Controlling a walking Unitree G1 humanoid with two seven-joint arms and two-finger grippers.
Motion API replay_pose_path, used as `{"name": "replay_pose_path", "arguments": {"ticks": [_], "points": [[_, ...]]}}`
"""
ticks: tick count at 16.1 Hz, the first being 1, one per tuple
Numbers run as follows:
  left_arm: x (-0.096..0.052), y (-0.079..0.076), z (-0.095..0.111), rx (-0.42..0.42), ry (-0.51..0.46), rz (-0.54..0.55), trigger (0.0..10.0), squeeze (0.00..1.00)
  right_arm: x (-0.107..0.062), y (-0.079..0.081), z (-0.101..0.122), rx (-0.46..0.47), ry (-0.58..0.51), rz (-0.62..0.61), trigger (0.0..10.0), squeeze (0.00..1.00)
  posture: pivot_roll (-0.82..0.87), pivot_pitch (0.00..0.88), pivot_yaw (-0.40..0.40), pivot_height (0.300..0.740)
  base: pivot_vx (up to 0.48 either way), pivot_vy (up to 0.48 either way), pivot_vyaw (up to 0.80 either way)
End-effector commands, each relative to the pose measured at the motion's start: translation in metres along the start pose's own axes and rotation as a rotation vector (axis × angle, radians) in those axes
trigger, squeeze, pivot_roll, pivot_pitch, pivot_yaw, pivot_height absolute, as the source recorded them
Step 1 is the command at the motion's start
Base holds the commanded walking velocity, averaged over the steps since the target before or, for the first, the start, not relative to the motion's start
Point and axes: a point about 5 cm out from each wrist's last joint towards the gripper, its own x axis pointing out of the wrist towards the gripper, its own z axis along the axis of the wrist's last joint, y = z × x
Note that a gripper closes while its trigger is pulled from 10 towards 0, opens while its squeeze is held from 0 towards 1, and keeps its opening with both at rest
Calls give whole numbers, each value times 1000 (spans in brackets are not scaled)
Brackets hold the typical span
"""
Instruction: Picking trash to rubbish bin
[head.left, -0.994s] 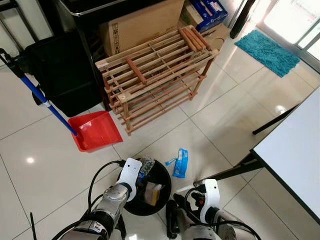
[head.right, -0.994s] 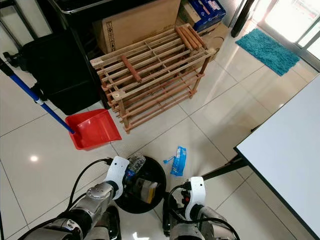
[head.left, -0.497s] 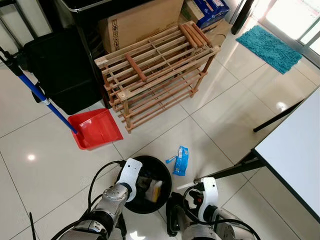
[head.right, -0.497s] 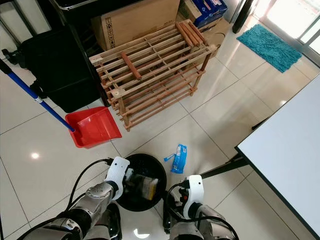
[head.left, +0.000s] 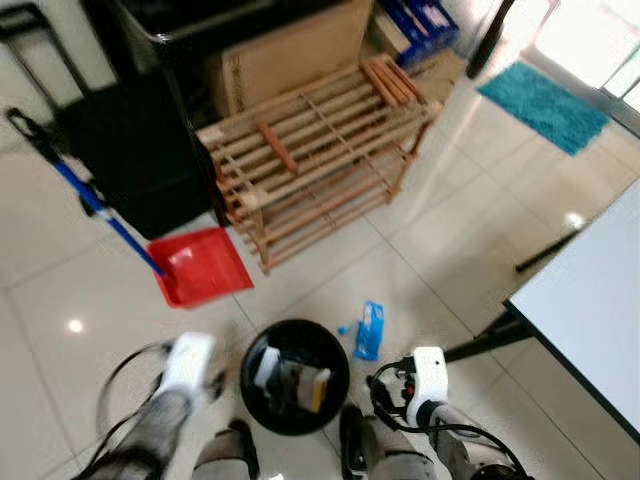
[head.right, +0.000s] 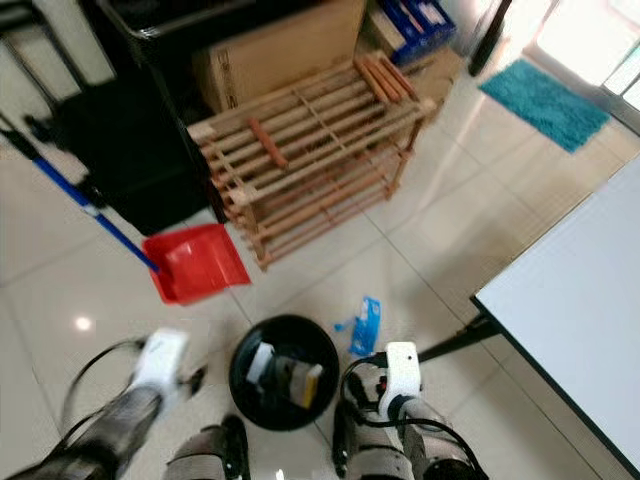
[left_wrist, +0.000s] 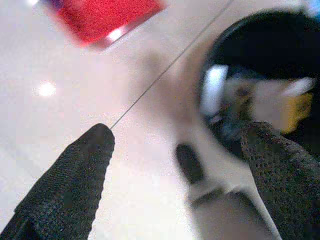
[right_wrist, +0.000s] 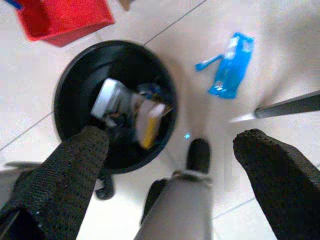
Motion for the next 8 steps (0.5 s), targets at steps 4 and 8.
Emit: {"name": "replay_pose_path", "arguments": {"ticks": [4, 8], "points": [[-9, 5, -32, -24, 68, 46, 10000, 0, 0, -13, 0, -13, -4, -180, 10000, 0, 21, 85, -33, 740, 0, 0, 0], [-8, -8, -35, -4, 77, 42, 10000, 0, -3, -19, -5, -59, 17, -248, 10000, 0, 20, 45, -35, 740, 0, 0, 0]]}}
